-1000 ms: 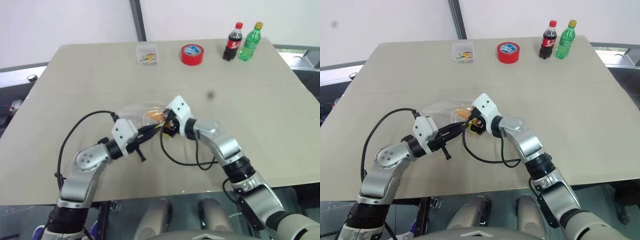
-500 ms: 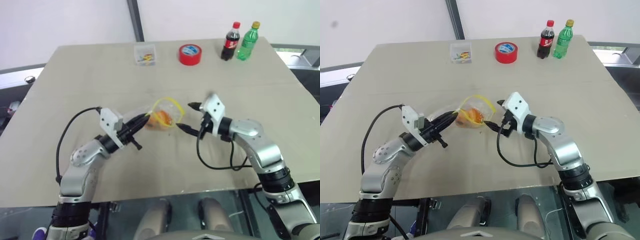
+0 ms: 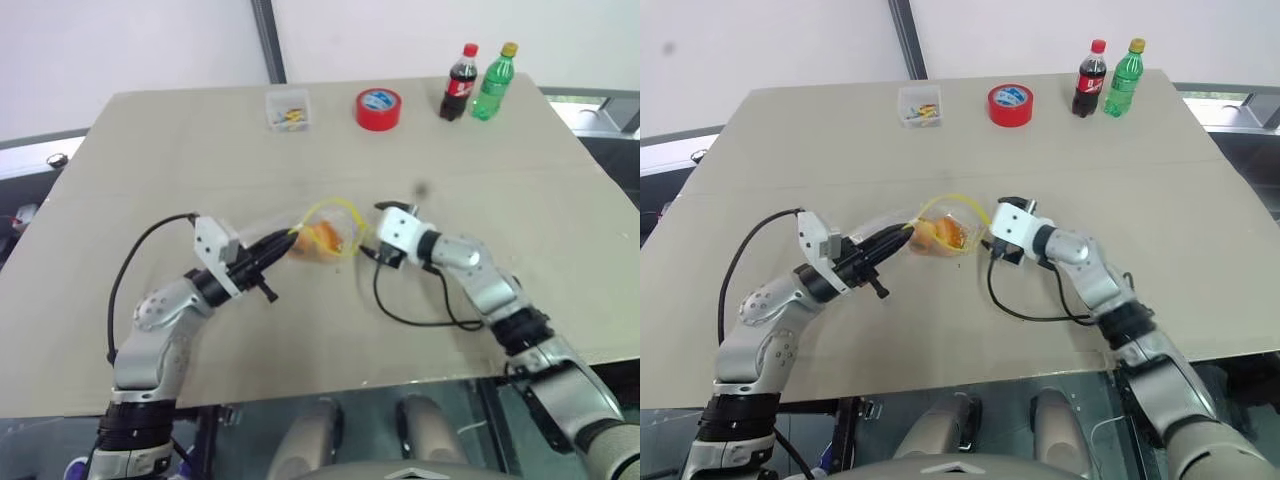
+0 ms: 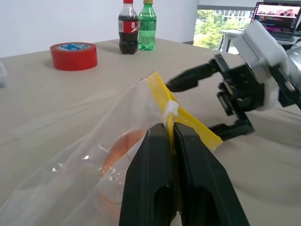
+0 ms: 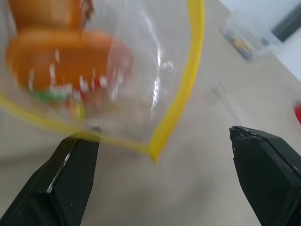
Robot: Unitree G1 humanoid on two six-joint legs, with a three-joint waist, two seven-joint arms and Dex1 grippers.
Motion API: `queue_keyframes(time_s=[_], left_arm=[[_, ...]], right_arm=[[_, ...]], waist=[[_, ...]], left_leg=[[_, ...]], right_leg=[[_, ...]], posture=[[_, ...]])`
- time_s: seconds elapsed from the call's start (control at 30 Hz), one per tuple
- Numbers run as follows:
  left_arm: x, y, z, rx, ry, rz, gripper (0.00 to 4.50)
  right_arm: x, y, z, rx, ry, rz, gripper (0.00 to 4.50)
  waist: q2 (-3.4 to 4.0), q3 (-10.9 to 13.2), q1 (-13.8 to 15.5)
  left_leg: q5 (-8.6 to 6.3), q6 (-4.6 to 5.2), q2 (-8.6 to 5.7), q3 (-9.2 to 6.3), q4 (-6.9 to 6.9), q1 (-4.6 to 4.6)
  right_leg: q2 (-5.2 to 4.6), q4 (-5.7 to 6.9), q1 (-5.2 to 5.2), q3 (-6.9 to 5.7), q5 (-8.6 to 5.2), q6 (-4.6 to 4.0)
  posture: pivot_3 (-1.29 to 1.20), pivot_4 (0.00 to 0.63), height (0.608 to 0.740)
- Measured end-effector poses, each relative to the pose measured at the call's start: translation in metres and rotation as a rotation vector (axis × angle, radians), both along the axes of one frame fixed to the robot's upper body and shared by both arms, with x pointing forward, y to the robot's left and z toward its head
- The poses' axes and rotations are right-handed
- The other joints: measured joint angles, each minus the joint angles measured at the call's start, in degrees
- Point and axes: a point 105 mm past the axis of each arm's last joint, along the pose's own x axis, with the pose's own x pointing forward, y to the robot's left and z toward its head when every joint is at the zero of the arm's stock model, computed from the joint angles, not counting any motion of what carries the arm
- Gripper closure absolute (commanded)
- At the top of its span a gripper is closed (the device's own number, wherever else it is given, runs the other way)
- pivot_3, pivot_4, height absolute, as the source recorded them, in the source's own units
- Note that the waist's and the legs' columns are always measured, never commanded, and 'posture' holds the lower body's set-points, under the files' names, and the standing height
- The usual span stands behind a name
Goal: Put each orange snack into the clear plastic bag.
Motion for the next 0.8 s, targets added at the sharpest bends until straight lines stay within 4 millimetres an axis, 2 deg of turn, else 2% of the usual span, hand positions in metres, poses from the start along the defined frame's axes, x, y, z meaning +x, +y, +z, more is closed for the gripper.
queue_keyframes(time_s=[0.03,0.07,0.13,0.17,0.2,0.23,0.27,0.63,0.73,0.8], left_arm=[[-0.001,0.002,-0.001,0.004,0.004,0.006,4.50],[-0.001,0.002,-0.002,0.005,0.005,0.008,4.50],[-0.002,0.003,-0.001,0.007,0.004,0.011,4.50],[-0.003,0.002,-0.001,0.008,0.000,0.009,4.50],[-0.004,0.002,0.000,0.010,-0.004,0.007,4.50],[-0.005,0.001,0.001,0.011,-0.008,0.006,4.50],[-0.005,0.001,0.001,0.011,-0.010,0.008,4.50],[-0.002,-0.002,0.011,0.012,-0.051,0.000,4.50],[0.005,-0.004,0.024,0.006,-0.087,-0.002,4.50],[0.015,-0.006,0.033,0.002,-0.104,-0.003,4.50]], right_arm=[[0.000,-0.001,-0.002,0.004,0.004,0.007,1.56],[0.001,-0.002,-0.003,0.006,0.007,0.007,1.72],[0.001,-0.002,-0.003,0.014,0.011,0.014,2.41],[0.001,-0.003,-0.002,0.022,0.010,0.018,3.05],[0.000,-0.003,-0.001,0.025,0.006,0.021,3.40],[0.000,-0.003,0.000,0.026,0.005,0.026,4.02],[0.000,-0.003,0.000,0.026,0.007,0.028,4.42],[0.009,-0.016,0.011,0.084,-0.001,-0.022,4.47],[0.017,-0.028,0.018,0.082,-0.029,-0.084,4.47],[0.025,-0.040,0.032,0.072,-0.075,-0.129,4.47]], waist=[[0.00,0.00,0.15],[0.00,0.00,0.15],[0.00,0.00,0.02],[0.00,0.00,-0.07],[0.00,0.00,-0.12],[0.00,0.00,-0.22],[0.00,0.00,-0.27],[0.00,0.00,-0.27],[0.00,0.00,-0.16],[0.01,0.01,0.03]], left_leg=[[0.00,0.00,-0.02,-0.02,0.00,0.00],[0.00,0.00,-0.02,-0.02,0.00,0.00],[0.00,0.00,-0.01,-0.02,0.00,0.00],[0.00,0.00,0.00,-0.02,0.00,0.01],[0.00,0.00,0.01,-0.02,0.00,0.00],[0.00,0.00,0.01,-0.02,0.00,0.00],[0.00,0.00,0.01,-0.02,0.00,0.01],[0.00,0.00,0.01,0.00,0.00,0.01],[0.00,0.00,-0.01,0.00,0.01,-0.01],[0.00,0.00,-0.03,-0.01,0.03,-0.01]], right_leg=[[-0.01,-0.03,0.01,-0.02,0.00,0.00],[-0.01,-0.02,0.01,-0.01,0.00,0.00],[0.00,-0.01,0.02,-0.01,0.00,0.00],[0.00,0.02,0.02,-0.01,0.00,0.00],[0.01,0.03,0.01,-0.01,0.00,0.00],[0.02,0.04,0.01,0.00,0.00,0.00],[0.02,0.04,0.01,0.00,0.00,0.00],[0.02,0.04,0.01,0.01,0.00,0.00],[0.00,0.05,0.01,0.00,0.00,0.00],[0.00,0.08,0.01,-0.01,0.00,0.00]], posture=[[0.00,0.150,0.740],[0.00,0.150,0.740],[0.00,0.150,0.740],[0.00,0.150,0.740],[0.00,0.150,0.740],[0.00,0.150,0.740],[0.00,0.150,0.740],[0.00,0.150,0.740],[0.00,0.150,0.740],[0.00,0.150,0.740]])
